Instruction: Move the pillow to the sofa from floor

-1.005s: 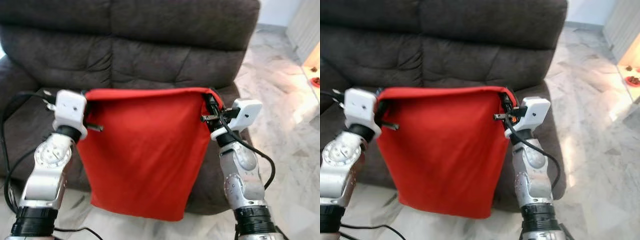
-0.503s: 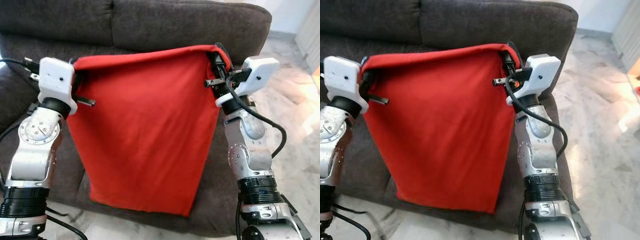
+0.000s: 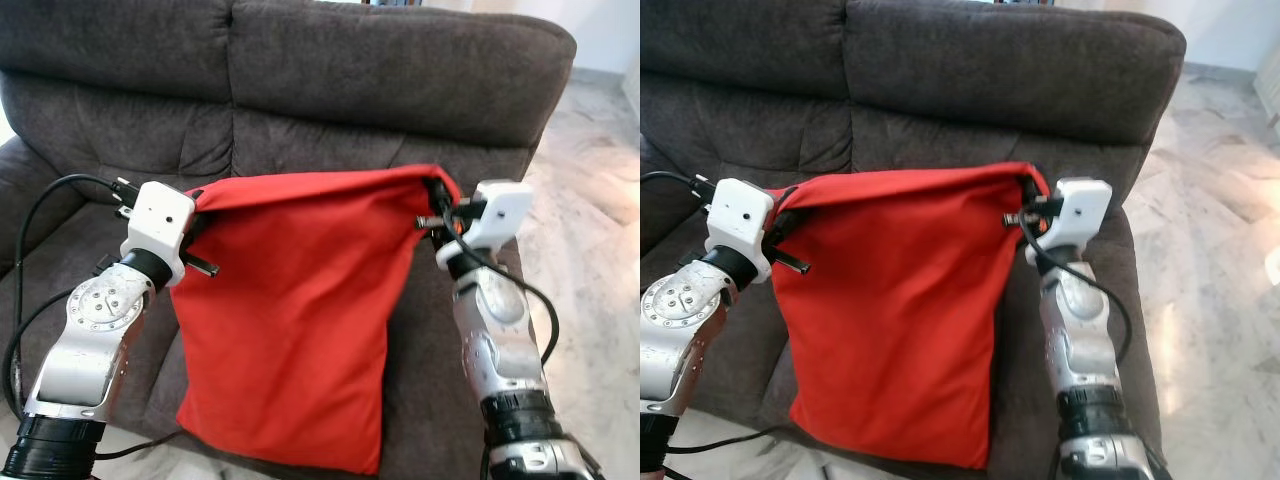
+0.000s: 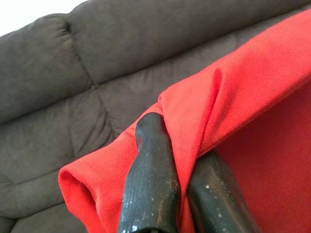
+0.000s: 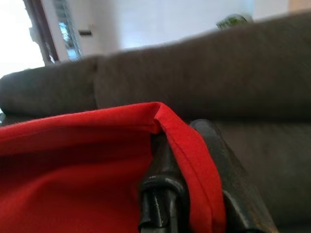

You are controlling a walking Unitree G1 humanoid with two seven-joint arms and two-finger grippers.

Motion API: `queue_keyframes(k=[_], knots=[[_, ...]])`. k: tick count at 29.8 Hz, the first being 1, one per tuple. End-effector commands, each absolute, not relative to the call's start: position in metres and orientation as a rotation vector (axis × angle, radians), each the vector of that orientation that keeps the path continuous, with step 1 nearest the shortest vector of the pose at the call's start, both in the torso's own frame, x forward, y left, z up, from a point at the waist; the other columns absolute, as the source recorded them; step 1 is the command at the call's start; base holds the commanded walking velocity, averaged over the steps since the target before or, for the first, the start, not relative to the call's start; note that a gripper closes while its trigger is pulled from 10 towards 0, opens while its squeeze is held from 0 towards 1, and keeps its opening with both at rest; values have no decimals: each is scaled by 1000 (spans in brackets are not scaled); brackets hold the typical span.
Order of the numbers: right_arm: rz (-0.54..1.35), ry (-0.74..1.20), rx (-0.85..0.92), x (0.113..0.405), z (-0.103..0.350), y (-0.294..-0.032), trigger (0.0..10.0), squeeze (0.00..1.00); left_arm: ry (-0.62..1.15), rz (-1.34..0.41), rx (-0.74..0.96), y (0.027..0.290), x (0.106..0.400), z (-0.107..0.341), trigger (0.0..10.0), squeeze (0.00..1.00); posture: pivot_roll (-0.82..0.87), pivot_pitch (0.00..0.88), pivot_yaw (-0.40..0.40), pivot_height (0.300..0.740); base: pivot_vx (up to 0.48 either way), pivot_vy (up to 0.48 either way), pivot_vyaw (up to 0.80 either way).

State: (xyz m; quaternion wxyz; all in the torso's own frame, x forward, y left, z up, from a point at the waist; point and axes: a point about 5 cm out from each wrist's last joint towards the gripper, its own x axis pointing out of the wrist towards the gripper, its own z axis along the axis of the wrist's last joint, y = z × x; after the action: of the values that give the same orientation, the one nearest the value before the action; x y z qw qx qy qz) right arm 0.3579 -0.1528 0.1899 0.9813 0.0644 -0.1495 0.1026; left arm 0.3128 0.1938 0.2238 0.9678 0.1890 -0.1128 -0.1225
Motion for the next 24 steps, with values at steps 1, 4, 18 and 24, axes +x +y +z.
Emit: queue_keyframes(k=[1,4,18,24], knots=[[21,-318,157,356,190,-188,10000,0,-172,-132,401,218,310,217,10000,0,76,143,-9,740,0,0,0],[-4,-298,145,356,184,-192,10000,0,-160,-147,400,215,312,214,10000,0,77,140,-9,740,0,0,0],[-96,-491,110,383,257,-224,10000,0,-344,-76,472,219,357,278,10000,0,67,135,15,740,0,0,0],[-85,-511,135,383,256,-222,10000,0,-358,-78,441,213,352,273,10000,0,76,149,2,740,0,0,0]])
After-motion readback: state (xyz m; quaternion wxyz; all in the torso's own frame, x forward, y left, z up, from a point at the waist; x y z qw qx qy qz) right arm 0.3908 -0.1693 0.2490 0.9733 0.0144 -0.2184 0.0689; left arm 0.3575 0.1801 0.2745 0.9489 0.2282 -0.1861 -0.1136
